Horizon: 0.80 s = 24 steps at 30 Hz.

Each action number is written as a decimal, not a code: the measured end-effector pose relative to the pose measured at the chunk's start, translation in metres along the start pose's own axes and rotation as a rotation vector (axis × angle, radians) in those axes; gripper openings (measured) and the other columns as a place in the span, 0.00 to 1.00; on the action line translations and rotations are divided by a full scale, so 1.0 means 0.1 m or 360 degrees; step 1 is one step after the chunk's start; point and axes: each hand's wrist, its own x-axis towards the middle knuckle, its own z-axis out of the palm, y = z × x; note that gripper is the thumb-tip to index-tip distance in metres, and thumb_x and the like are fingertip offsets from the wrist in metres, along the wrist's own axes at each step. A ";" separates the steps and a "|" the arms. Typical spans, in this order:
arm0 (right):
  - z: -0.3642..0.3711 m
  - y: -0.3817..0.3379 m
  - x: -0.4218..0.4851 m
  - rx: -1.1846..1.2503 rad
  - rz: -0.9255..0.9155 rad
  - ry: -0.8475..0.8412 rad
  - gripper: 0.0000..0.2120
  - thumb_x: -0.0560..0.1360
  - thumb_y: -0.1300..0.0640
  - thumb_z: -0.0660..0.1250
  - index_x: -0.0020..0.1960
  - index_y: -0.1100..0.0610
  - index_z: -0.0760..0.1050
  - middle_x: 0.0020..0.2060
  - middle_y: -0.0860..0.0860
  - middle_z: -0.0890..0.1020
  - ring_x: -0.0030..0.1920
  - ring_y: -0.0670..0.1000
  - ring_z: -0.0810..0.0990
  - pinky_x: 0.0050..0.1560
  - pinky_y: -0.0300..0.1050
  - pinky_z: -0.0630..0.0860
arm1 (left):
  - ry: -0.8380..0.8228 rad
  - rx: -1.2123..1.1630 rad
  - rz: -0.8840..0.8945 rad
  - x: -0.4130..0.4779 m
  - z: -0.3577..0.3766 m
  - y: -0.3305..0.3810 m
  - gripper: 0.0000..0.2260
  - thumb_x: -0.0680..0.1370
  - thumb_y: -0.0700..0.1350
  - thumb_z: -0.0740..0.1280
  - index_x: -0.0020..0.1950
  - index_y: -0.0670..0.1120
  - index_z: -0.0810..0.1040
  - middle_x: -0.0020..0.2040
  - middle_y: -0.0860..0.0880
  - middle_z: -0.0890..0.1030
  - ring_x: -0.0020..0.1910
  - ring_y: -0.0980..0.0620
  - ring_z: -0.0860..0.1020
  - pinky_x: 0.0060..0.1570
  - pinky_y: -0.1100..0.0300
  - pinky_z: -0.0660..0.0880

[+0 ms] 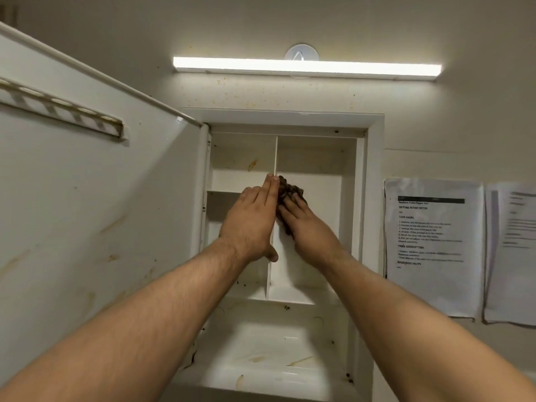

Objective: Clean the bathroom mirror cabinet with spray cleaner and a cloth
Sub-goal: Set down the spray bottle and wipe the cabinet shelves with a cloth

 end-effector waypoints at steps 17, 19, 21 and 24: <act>-0.01 -0.37 -0.05 -0.0454 0.0166 -0.0210 0.21 0.79 0.57 0.71 0.70 0.56 0.72 0.71 0.60 0.70 0.54 0.57 0.82 0.47 0.51 0.84 | -0.0102 0.0141 -0.0075 -0.11 0.04 0.15 0.67 0.67 0.61 0.80 0.79 0.39 0.29 0.80 0.39 0.29 0.82 0.41 0.35 0.78 0.50 0.35; -0.07 -0.31 -0.20 -0.0526 -0.0147 -0.0476 0.21 0.79 0.51 0.70 0.70 0.52 0.73 0.64 0.54 0.77 0.52 0.55 0.82 0.48 0.50 0.82 | -0.0154 0.0253 -0.0071 -0.23 0.13 0.21 0.66 0.68 0.62 0.78 0.79 0.38 0.28 0.77 0.37 0.23 0.79 0.40 0.29 0.77 0.47 0.32; -0.18 -0.16 -0.18 -0.0888 -0.0230 -0.0410 0.22 0.78 0.49 0.71 0.69 0.53 0.74 0.61 0.54 0.78 0.55 0.56 0.80 0.52 0.51 0.80 | -0.0239 0.0341 -0.0053 -0.36 0.23 0.25 0.68 0.67 0.64 0.78 0.78 0.37 0.28 0.74 0.35 0.20 0.77 0.38 0.26 0.77 0.46 0.31; -0.25 -0.11 -0.12 -0.1106 0.0168 -0.0095 0.16 0.79 0.52 0.69 0.65 0.57 0.77 0.59 0.58 0.80 0.58 0.58 0.78 0.55 0.53 0.76 | -0.0282 0.0414 -0.0035 -0.45 0.28 0.26 0.70 0.66 0.66 0.78 0.78 0.35 0.27 0.74 0.35 0.20 0.78 0.38 0.27 0.77 0.46 0.31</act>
